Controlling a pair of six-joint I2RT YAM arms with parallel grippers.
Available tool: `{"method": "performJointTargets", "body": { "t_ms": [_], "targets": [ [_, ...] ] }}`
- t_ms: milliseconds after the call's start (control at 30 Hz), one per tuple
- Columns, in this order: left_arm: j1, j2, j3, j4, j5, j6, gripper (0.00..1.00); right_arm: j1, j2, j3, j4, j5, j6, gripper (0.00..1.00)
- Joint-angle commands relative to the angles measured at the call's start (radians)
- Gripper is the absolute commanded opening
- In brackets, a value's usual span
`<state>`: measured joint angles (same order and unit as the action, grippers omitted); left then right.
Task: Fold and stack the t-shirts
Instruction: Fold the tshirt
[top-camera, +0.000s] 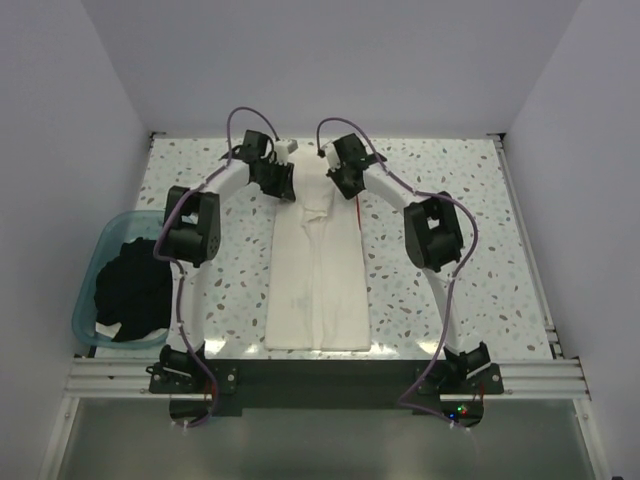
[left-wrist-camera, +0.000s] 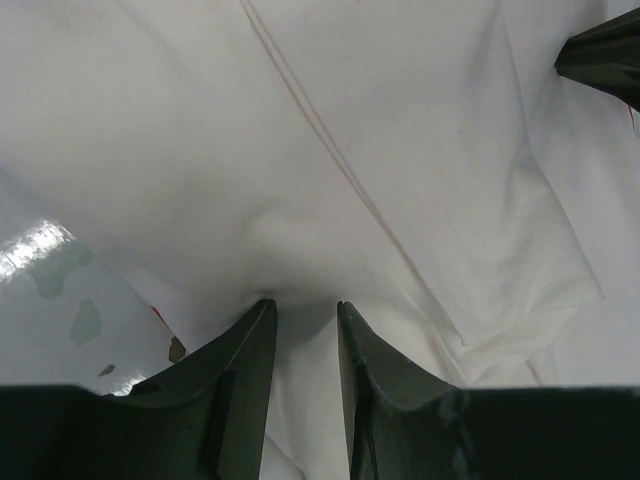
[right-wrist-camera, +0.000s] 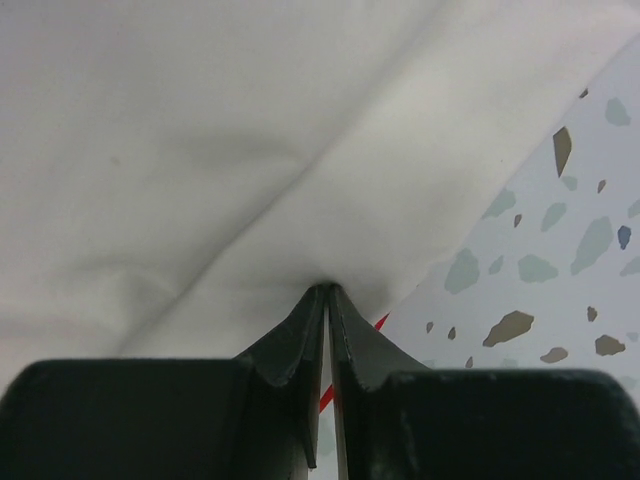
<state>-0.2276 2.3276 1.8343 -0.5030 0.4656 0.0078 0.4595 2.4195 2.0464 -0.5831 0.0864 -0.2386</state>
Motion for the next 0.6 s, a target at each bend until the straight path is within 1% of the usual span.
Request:
{"method": "performJointTargets", "body": {
  "t_ms": [0,167,300,400,433,467,500,533,567],
  "targets": [
    [0.039,0.096,0.058,-0.003,-0.076,0.000,0.37,-0.010,0.078,0.069,-0.017,0.047,-0.010,0.11],
    [0.045,0.137,0.121,-0.009,-0.052,0.000,0.37,-0.009,0.116,0.132,-0.034,0.061,-0.008,0.12],
    [0.047,0.139,0.149,-0.003,-0.013,0.000,0.40,-0.008,0.079,0.107,0.023,0.040,-0.034,0.14],
    [0.047,0.066,0.122,0.041,0.018,-0.028,0.41,-0.008,0.012,0.121,0.017,-0.007,-0.031,0.16],
    [0.047,0.008,0.108,0.070,0.028,-0.025,0.42,-0.007,-0.017,0.115,-0.003,-0.073,-0.021,0.17],
    [0.047,-0.023,0.077,0.081,0.031,-0.017,0.44,-0.007,-0.043,0.107,-0.009,-0.085,-0.013,0.19],
    [0.047,-0.054,0.062,0.089,0.033,-0.012,0.45,-0.004,-0.112,0.075,-0.014,-0.106,-0.002,0.22],
    [0.047,-0.109,0.051,0.084,0.036,-0.012,0.46,-0.002,-0.143,0.058,-0.033,-0.181,0.010,0.25],
    [0.047,-0.137,0.025,0.077,0.033,0.029,0.47,-0.002,-0.173,0.035,-0.041,-0.201,0.019,0.27]
  ]
}}
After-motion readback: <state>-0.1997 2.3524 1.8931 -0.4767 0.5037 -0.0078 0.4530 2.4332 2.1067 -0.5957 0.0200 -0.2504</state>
